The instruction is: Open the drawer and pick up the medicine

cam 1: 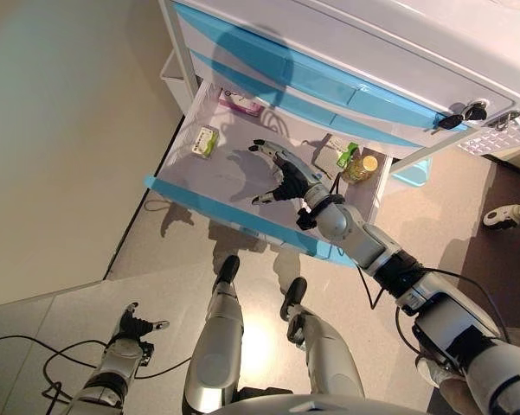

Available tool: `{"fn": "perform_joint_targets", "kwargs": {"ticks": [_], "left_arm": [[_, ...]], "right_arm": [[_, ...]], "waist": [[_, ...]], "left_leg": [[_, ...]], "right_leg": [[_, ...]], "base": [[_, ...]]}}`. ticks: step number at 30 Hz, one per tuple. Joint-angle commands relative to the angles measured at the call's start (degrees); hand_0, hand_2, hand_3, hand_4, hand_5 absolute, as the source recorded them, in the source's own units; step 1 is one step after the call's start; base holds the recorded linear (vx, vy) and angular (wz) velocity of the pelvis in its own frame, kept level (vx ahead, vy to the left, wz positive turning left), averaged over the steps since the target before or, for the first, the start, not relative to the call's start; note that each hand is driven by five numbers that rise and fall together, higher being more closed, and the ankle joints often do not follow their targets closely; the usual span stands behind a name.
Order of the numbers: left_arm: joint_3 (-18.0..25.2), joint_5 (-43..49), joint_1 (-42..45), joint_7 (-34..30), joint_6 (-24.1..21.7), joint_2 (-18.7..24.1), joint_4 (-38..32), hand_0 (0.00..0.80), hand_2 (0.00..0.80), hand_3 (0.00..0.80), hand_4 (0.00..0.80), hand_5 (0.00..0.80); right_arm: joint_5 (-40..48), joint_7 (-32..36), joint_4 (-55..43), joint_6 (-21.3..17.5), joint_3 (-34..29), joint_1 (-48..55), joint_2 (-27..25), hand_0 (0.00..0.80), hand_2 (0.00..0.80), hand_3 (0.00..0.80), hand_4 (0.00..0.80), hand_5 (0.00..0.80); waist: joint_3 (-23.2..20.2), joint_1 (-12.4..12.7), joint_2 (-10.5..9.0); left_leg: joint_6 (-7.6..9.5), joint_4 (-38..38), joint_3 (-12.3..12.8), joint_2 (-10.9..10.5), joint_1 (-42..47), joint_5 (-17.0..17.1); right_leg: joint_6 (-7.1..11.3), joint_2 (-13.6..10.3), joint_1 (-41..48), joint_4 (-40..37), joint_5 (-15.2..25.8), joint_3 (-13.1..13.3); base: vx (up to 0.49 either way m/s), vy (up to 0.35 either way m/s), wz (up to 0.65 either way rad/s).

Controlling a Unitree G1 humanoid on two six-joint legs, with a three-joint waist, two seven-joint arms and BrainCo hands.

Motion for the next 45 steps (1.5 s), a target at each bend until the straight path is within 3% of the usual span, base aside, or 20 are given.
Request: {"fn": "perform_joint_targets", "kwargs": {"ticks": [1, 14, 31, 45], "left_arm": [[-1.33, -1.8, 1.61, 1.71, -0.46, -0.73, 0.07, 0.0, 0.0, 0.0, 0.0, 0.0], [-2.76, -2.13, 1.33, 1.72, -0.85, -0.7, 0.29, 0.0, 0.0, 0.0, 0.0, 0.0], [-4.27, -3.6, 0.66, 1.34, -0.95, -0.82, 1.58, 0.0, 0.0, 0.0, 0.0, 0.0], [-4.97, -3.88, 0.1, 1.44, -0.82, -1.52, 2.5, 0.0, 0.0, 0.0, 0.0, 0.0]], "right_arm": [[-3.15, -3.71, -0.09, -0.14, -1.73, -3.08, 0.77, 0.0, 0.0, 0.0, 0.0, 0.0], [-8.93, -7.04, 10.47, 2.98, -1.72, -8.59, -1.6, 0.0, 0.0, 0.0, 0.0, 0.0], [-9.43, -7.21, 25.52, 5.23, 0.74, -14.15, -0.98, 0.0, 0.0, 0.0, 0.0, 0.0], [-11.13, -5.82, 28.11, 5.43, 3.21, -14.72, 1.99, 0.0, 0.0, 0.0, 0.0, 0.0]], "waist": [[-1.75, 0.32, 0.25], [-1.55, 0.68, 1.18], [-0.95, 1.02, 1.71], [-0.93, 1.07, 1.76]], "left_leg": [[4.75, -2.5, -0.79, -3.86, -1.22, 2.27], [4.77, -2.29, -0.99, -4.13, -1.7, 2.32], [4.65, -1.97, -0.97, -4.31, -1.76, 2.12], [4.63, -2.1, -0.93, -4.3, -2.09, 2.39]], "right_leg": [[2.6, -1.07, -0.53, 1.26, 0.02, 0.52], [2.6, -1.31, -0.99, 1.55, 0.1, 0.57], [2.54, -1.35, -1.26, 2.16, 0.01, 0.71], [2.43, -1.23, -1.65, 2.15, 0.28, 0.84]], "base": [[0.0, 0.0, 0.0], [0.0, 0.0, 0.0], [0.0, 0.0, 0.0], [0.0, 0.0, 0.0]]}}
